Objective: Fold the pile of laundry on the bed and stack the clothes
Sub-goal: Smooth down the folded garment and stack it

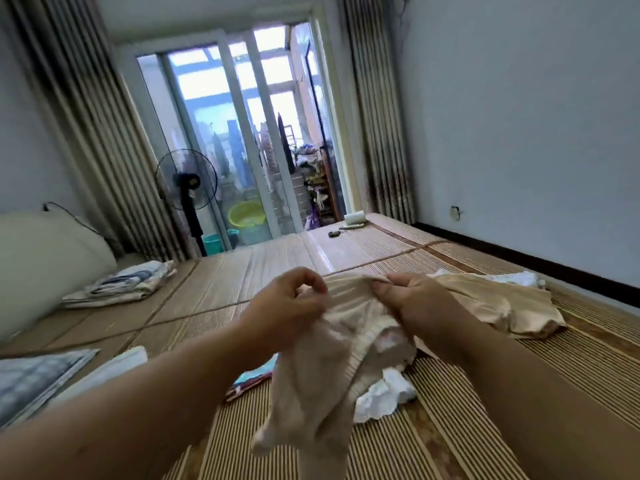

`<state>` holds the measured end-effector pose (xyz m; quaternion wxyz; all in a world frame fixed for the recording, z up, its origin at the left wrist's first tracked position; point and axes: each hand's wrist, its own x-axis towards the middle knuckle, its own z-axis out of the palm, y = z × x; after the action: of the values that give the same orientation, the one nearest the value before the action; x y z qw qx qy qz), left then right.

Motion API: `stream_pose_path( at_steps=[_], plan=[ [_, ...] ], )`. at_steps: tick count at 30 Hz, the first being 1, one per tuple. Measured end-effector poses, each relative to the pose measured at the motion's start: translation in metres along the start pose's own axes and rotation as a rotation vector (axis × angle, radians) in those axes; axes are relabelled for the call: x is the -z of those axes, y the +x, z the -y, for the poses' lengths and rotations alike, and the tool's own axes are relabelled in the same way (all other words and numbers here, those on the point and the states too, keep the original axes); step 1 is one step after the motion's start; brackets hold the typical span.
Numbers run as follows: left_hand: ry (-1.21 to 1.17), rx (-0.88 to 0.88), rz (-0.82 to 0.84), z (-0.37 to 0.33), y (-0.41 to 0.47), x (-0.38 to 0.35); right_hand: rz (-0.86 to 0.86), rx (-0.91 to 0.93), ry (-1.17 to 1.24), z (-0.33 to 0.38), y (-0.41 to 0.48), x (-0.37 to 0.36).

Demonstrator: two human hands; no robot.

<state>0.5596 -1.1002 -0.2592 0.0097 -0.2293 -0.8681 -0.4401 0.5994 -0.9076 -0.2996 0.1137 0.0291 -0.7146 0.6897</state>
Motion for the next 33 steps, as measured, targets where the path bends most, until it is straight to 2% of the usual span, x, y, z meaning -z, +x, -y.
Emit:
stream_pose_path(
  at_steps=[3, 7, 8, 11, 13, 16, 18, 20, 22, 27, 30, 33],
  plan=[
    [0.061, 0.009, -0.061, -0.007, -0.035, 0.031, 0.007, -0.007, 0.035, 0.033, -0.016, -0.035],
    [-0.092, -0.004, 0.147, -0.006, -0.09, 0.037, 0.001, 0.075, -0.12, 0.073, -0.029, -0.075],
    [-0.104, -0.012, 0.142, -0.003, -0.102, 0.034, 0.018, 0.102, -0.204, 0.08, -0.034, -0.083],
    [0.127, -0.005, -0.111, 0.012, -0.115, 0.03, 0.046, 0.175, -0.406, 0.094, -0.044, -0.096],
    [0.349, 0.019, -0.138, 0.019, -0.118, 0.037, 0.055, 0.178, -0.488, 0.098, -0.049, -0.095],
    [0.527, 0.119, -0.137, 0.028, -0.125, 0.064, 0.116, 0.106, -0.577, 0.105, -0.06, -0.086],
    [0.503, 0.193, -0.17, 0.032, -0.129, 0.087, 0.199, 0.059, -0.696, 0.11, -0.066, -0.077],
    [0.354, 0.245, -0.172, 0.03, -0.129, 0.105, 0.318, 0.035, -0.969, 0.11, -0.072, -0.077],
    [0.268, 0.271, -0.12, 0.022, -0.126, 0.114, 0.377, 0.085, -1.211, 0.108, -0.073, -0.087],
    [0.272, 0.209, -0.122, -0.006, -0.121, 0.138, 0.269, 0.063, -1.269, 0.128, -0.057, -0.101],
    [0.324, 0.188, -0.142, -0.021, -0.118, 0.163, 0.143, 0.134, -1.372, 0.146, -0.043, -0.093],
    [0.317, 0.161, -0.207, -0.037, -0.112, 0.189, 0.0, 0.117, -1.261, 0.169, -0.032, -0.086]
  ],
)
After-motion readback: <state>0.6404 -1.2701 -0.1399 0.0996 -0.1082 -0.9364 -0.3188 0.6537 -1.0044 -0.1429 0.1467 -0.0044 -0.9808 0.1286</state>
